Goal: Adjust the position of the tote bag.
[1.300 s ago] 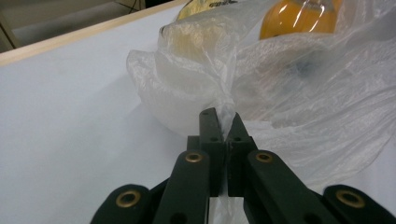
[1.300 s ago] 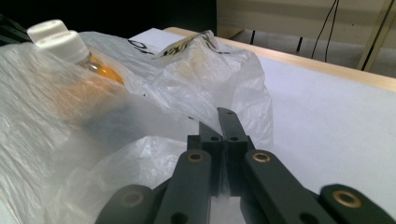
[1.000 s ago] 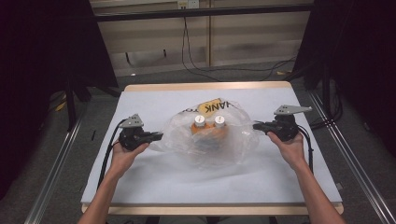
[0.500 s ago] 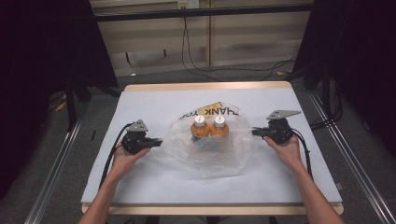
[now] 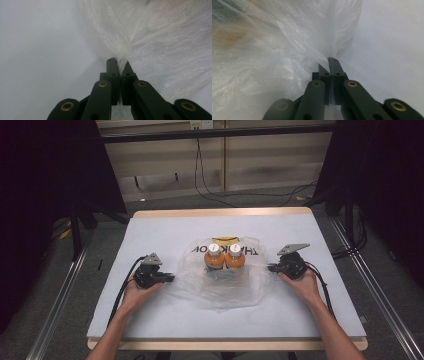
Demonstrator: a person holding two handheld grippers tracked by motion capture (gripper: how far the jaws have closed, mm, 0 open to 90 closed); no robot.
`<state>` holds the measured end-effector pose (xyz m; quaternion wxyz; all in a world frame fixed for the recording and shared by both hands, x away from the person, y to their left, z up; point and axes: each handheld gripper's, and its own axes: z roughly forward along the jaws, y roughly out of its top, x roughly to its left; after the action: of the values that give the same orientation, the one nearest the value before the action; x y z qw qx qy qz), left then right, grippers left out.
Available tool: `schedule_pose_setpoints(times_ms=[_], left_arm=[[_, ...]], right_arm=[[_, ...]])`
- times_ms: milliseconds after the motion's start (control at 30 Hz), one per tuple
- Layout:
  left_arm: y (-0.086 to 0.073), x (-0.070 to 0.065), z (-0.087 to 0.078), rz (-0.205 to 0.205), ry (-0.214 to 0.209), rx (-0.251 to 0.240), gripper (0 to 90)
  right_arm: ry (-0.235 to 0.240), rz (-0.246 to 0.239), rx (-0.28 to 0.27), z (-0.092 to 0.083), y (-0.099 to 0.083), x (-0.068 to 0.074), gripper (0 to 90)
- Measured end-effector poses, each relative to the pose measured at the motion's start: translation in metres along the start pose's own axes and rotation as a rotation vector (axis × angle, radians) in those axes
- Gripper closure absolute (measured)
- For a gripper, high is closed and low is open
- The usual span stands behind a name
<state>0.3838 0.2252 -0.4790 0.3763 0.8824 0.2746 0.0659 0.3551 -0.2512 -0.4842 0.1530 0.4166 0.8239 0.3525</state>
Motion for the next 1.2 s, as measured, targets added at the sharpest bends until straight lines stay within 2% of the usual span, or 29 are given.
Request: schedule_pose_setpoints(times_ms=[33,67,100,167,233,300,400,433,533,733,800,867,900,933,967,1033,1100,1200], left_arm=[[0.001,0.001,-0.001,0.001,0.002,-0.002,81.5],[0.001,0.001,-0.003,-0.015,-0.008,-0.031,79.4],[0.002,0.001,-0.005,-0.010,-0.007,-0.040,78.0],[0.005,0.001,-0.011,-0.011,0.006,-0.052,71.9],[0.008,0.000,-0.019,-0.019,0.013,-0.097,66.2],[0.013,-0.001,-0.025,-0.012,0.021,-0.121,62.4],[0.022,-0.005,-0.039,-0.033,-0.009,-0.200,56.2],[0.026,-0.008,-0.044,-0.024,0.009,-0.213,54.7],[0.032,-0.012,-0.056,0.013,0.045,-0.238,50.0],[0.029,-0.004,-0.069,-0.034,0.044,-0.288,39.8],[0.030,-0.003,-0.075,-0.036,0.058,-0.310,36.3],[0.030,-0.003,-0.079,-0.041,0.051,-0.331,35.6],[0.031,-0.005,-0.080,-0.031,0.049,-0.334,37.3],[0.033,-0.007,-0.081,-0.007,0.044,-0.331,42.7],[0.034,-0.010,-0.080,0.011,0.033,-0.339,50.8],[0.040,-0.017,-0.075,0.047,0.005,-0.326,60.9],[0.047,-0.026,-0.066,0.097,-0.032,-0.293,71.1],[0.058,-0.037,-0.047,0.156,-0.057,-0.227,79.7]], right_arm=[[0.014,0.004,-0.011,-0.001,0.000,-0.001,82.7],[0.016,0.008,-0.024,-0.002,0.000,-0.002,80.1],[0.029,0.028,-0.050,-0.007,0.002,-0.002,77.8],[0.038,0.032,-0.094,-0.014,0.005,-0.002,70.9],[0.048,0.045,-0.135,-0.024,0.009,-0.002,66.0],[0.051,0.041,-0.161,-0.032,0.013,0.000,59.4],[0.058,0.026,-0.198,-0.041,0.018,0.003,52.3],[0.054,0.030,-0.209,-0.045,0.020,0.005,46.4],[0.054,0.023,-0.248,-0.054,0.025,0.008,43.0],[0.074,0.011,-0.280,-0.063,0.032,0.012,34.9],[0.063,0.011,-0.285,-0.067,0.033,0.011,33.4],[0.063,0.016,-0.306,-0.071,0.034,0.011,32.9],[0.062,0.016,-0.314,-0.073,0.036,0.012,33.5],[0.062,0.008,-0.319,-0.074,0.037,0.013,36.9],[0.071,-0.003,-0.319,-0.076,0.039,0.015,47.5],[0.107,-0.035,-0.333,-0.078,0.045,0.022,58.4],[0.148,-0.067,-0.326,-0.078,0.051,0.030,73.2],[0.203,-0.120,-0.280,-0.070,0.059,0.044,86.7]])
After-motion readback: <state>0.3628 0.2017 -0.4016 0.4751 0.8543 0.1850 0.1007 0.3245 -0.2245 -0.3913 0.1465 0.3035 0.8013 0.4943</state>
